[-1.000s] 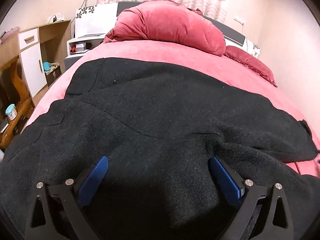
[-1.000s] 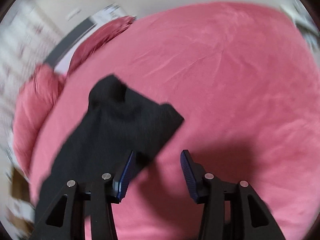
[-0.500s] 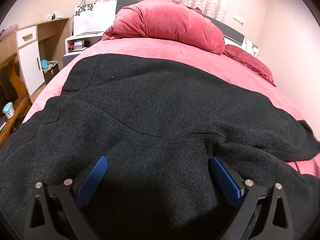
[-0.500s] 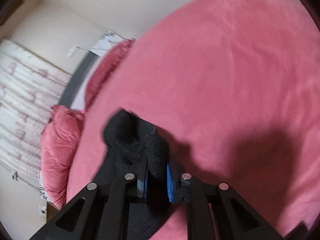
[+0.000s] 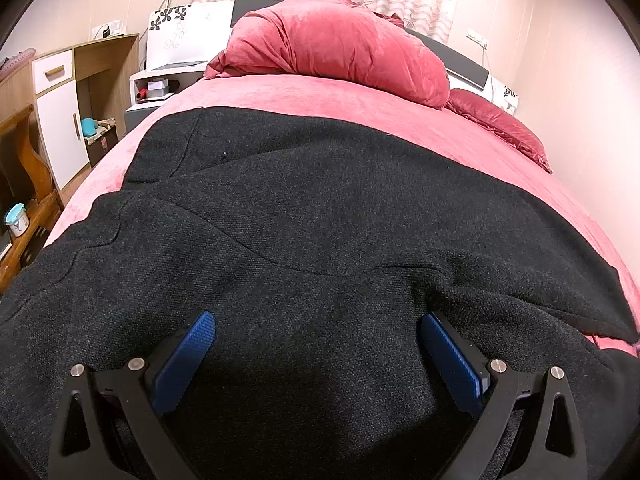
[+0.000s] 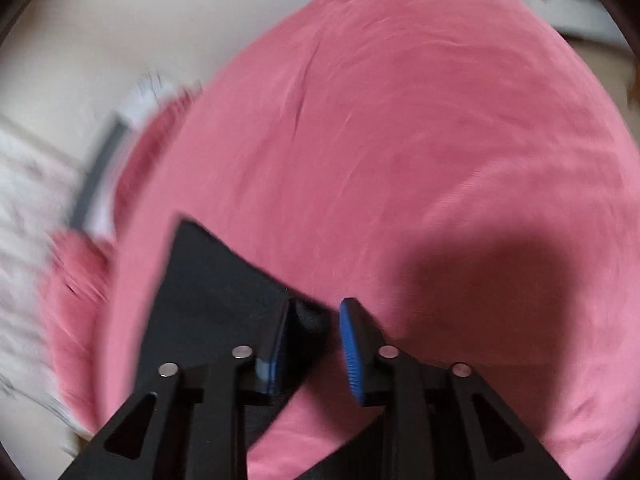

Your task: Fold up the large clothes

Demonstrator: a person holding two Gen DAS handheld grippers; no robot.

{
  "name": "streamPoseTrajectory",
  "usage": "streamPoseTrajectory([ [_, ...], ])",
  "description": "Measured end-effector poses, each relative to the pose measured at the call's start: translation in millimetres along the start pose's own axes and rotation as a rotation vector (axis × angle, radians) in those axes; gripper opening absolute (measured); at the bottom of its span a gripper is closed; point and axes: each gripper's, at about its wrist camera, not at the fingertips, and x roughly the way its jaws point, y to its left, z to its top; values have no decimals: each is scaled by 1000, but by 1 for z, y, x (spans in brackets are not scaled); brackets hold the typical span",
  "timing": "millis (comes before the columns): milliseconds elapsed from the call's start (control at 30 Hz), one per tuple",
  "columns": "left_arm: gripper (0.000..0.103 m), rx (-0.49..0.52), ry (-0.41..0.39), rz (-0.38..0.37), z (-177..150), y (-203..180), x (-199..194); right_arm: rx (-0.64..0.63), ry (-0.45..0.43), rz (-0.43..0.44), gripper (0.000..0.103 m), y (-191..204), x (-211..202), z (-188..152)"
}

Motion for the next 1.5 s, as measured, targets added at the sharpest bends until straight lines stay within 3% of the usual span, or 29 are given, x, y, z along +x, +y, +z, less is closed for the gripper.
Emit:
streamPoseTrajectory([
  [67, 103, 0, 0, 0, 0, 0, 0, 26, -51, -10, 37, -7, -20, -3],
  [300, 103, 33, 30, 20, -1, -4, -6, -134, -57, -15, 37, -16, -85, -35],
  [500, 103, 134, 12, 30, -35, -3, -45, -330, 9, -73, 38, -13, -119, -111],
  [733, 103, 122, 57, 77, -57, 21, -76, -350, 49, -110, 38, -28, -133, -168],
  [933, 102, 14, 36, 97, -59, 52, -106, -450, 35, -159, 40, -20, -138, -204],
  [1167, 102, -115, -14, 129, -52, 95, -141, -416, 66, -100, 41, -21, -154, -225],
  [1367, 102, -351, 37, 136, -60, 147, -141, -356, 54, -79, 41, -38, -183, -226],
  [1500, 102, -397, 54, 145, -63, 155, -138, -320, 42, -101, 41, -57, -204, -228],
])
